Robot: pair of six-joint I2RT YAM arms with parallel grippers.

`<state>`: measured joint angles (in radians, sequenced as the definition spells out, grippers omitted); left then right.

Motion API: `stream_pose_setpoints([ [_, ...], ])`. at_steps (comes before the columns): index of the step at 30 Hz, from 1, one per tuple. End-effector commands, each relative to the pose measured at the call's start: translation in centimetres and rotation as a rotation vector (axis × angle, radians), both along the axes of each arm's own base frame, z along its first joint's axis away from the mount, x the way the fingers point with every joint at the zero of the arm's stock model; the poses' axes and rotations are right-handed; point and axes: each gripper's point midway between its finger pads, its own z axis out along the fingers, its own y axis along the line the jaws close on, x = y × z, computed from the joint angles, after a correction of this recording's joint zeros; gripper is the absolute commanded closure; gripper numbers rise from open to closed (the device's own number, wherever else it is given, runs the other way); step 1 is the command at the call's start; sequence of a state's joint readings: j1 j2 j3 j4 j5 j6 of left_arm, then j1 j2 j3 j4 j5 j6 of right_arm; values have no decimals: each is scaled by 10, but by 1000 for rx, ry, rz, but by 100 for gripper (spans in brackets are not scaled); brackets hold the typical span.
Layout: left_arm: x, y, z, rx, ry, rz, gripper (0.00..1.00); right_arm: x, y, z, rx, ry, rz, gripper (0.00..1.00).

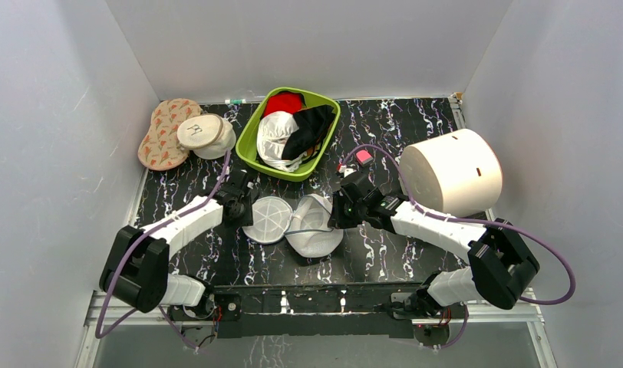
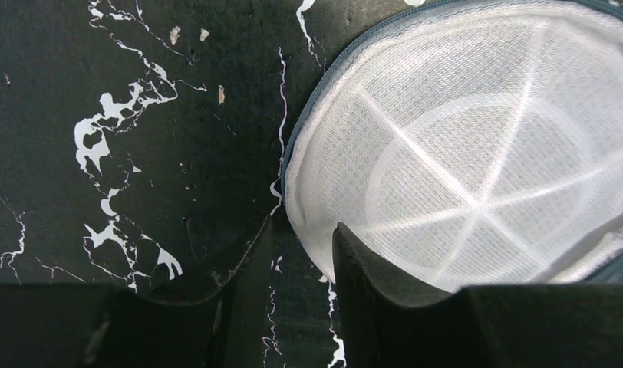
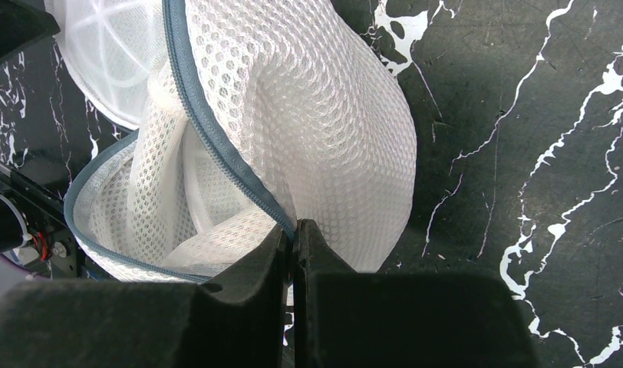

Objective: Unzip the laundry bag and remove the bra

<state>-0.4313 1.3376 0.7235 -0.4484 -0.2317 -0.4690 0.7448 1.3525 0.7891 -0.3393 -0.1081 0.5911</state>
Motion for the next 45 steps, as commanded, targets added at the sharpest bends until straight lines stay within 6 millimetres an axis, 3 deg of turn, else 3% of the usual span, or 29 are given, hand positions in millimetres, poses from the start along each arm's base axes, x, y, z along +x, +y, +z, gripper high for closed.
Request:
stream_pose_setpoints([
  [1, 10, 5, 3, 60, -29, -10, 68, 6, 4, 12, 42, -40, -10, 100],
  [8, 7, 0, -3, 25, -21, 19, 71, 7, 8, 14, 52, -43, -4, 100],
  [15, -15, -3, -38, -16, 64, 84, 72, 5, 6, 13, 52, -37, -8, 100],
  [19, -19, 3, -37, 22, 53, 90, 81, 4, 5, 15, 52, -45, -10, 100],
  [24, 1, -1, 4, 3, -64, 70, 99, 6, 7, 15, 54, -42, -7, 100],
  [32, 21, 15, 101, 13, -377, 24, 100, 8, 14, 34, 90, -66, 4, 86],
  [37, 15, 15, 144, -32, -487, -29, 100, 11, 21, 49, 122, -81, 14, 76],
  [45, 12, 6, 207, -107, -639, -119, 100, 13, 22, 75, 164, -126, 8, 50],
])
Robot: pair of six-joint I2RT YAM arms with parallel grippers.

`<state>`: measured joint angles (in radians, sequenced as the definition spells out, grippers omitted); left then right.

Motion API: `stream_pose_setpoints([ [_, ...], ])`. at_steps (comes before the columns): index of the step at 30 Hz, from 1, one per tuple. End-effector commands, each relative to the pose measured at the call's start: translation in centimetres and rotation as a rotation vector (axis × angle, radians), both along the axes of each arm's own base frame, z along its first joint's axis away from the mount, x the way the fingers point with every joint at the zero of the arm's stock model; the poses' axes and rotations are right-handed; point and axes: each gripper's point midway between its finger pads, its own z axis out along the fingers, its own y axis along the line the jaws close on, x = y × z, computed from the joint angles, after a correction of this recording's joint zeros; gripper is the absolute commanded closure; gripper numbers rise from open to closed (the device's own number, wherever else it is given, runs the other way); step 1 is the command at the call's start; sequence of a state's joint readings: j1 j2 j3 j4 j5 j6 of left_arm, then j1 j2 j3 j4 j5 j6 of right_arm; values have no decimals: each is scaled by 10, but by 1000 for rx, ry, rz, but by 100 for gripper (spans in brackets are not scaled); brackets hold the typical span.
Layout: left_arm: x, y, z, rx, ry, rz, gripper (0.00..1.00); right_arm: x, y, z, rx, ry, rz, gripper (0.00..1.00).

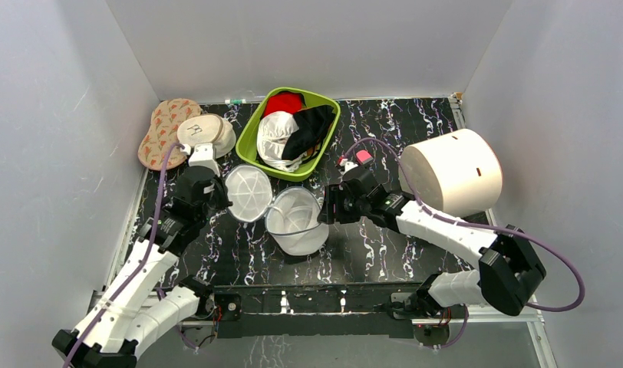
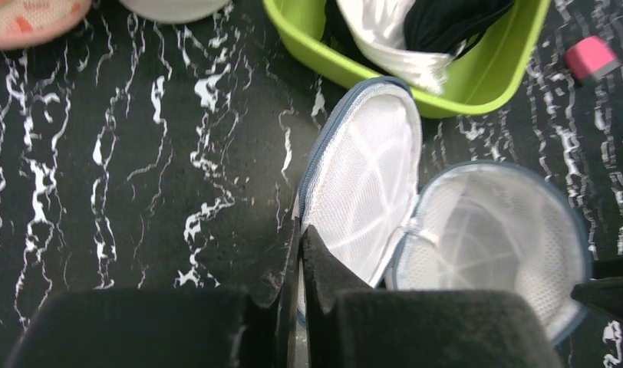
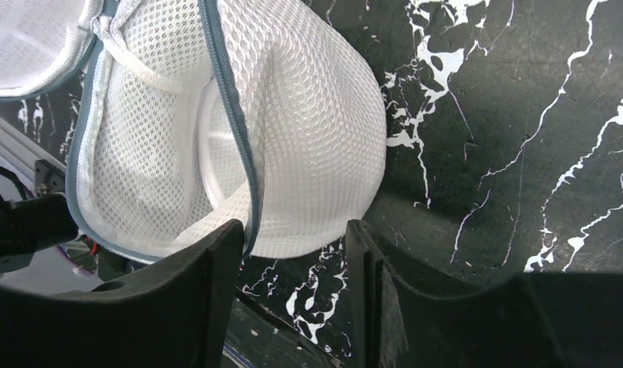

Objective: Unzip the laundry bag and remove the bra

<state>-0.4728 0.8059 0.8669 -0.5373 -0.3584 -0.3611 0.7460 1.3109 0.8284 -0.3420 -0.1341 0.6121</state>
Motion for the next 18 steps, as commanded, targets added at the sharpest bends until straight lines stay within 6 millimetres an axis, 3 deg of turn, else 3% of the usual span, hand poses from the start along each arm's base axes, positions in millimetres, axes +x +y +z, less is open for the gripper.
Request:
stream_pose_setpoints([
  [1, 0, -10, 39, 2, -83, -108, 100, 10, 10, 48, 90, -101, -4, 47],
  [6, 0, -53, 58, -43, -90, -364, 100, 17, -1, 73, 116, -172, -84, 41],
  [10, -3, -71, 60, -46, -105, -495, 100, 22, -18, 100, 141, -239, -186, 41],
  [18, -22, -100, 26, 15, 11, -693, 100, 20, -60, 144, 206, -400, -340, 27],
])
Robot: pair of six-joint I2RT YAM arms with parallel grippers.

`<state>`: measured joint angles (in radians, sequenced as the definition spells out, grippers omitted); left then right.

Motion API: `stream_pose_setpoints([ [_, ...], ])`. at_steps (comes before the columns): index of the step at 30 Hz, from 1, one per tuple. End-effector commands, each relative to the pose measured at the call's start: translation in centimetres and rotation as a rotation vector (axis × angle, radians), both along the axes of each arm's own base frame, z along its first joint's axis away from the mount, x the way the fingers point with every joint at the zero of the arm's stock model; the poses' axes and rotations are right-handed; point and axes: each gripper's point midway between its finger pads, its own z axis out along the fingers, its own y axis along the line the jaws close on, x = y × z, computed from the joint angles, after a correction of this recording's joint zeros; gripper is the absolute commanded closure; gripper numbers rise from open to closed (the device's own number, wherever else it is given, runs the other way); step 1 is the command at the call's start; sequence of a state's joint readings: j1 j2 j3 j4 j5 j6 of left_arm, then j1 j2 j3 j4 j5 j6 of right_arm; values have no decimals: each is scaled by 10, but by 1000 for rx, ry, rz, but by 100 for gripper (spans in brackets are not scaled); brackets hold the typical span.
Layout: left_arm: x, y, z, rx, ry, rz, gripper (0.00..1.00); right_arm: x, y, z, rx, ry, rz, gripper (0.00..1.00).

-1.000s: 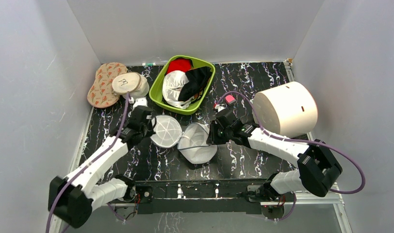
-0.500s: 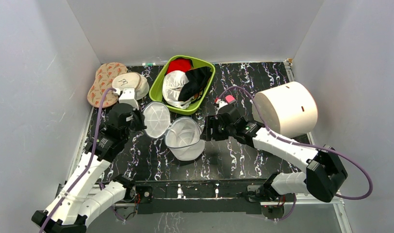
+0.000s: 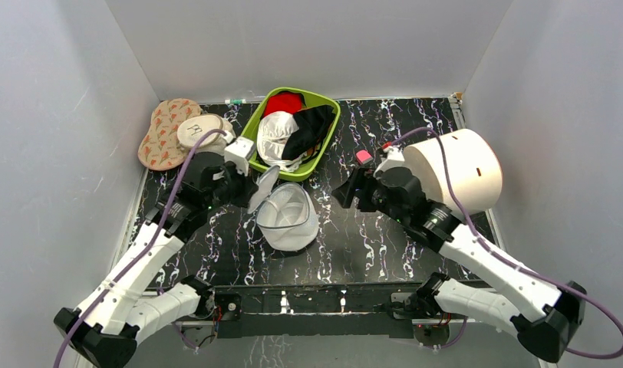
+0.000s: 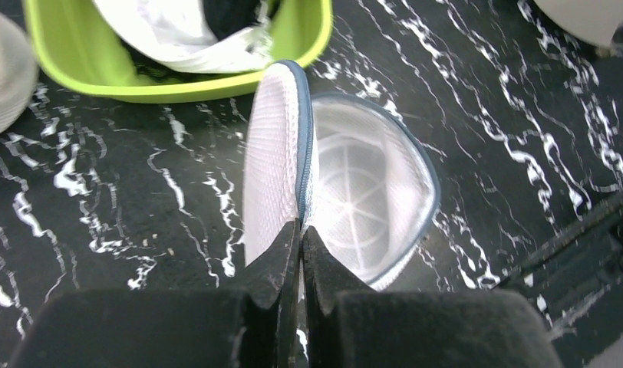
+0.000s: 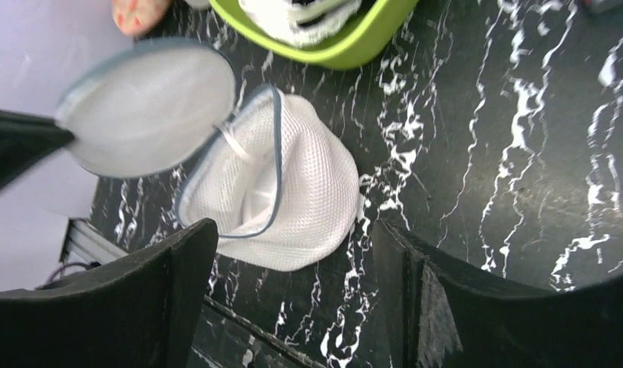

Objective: Unzip the laundry bag and remove the bra

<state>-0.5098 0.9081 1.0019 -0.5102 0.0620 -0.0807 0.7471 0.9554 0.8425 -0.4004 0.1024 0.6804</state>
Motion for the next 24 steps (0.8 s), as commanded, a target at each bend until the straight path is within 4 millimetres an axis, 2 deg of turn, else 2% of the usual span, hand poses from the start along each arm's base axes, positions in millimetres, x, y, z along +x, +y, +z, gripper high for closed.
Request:
stream_pose_setpoints([
  [1, -19, -27, -8, 38, 24, -172, 100, 7, -21, 40, 65, -128, -115, 25],
  [5, -32, -53, -21, 79, 33, -236, 100, 6, -25, 44, 79, -146, -124, 15],
  [11, -51, -91, -54, 139, 76, -313, 100, 6, -24, 42, 72, -142, -119, 8],
  [18, -65, -133, -82, 26, 135, -380, 100, 5, -31, 50, 77, -169, -142, 5],
  [21, -69, -143, -101, 68, 173, -395, 100, 4, -35, 49, 72, -166, -152, 5],
  [24, -79, -150, -123, 190, 174, -427, 100, 3, -36, 46, 69, -159, -154, 5],
])
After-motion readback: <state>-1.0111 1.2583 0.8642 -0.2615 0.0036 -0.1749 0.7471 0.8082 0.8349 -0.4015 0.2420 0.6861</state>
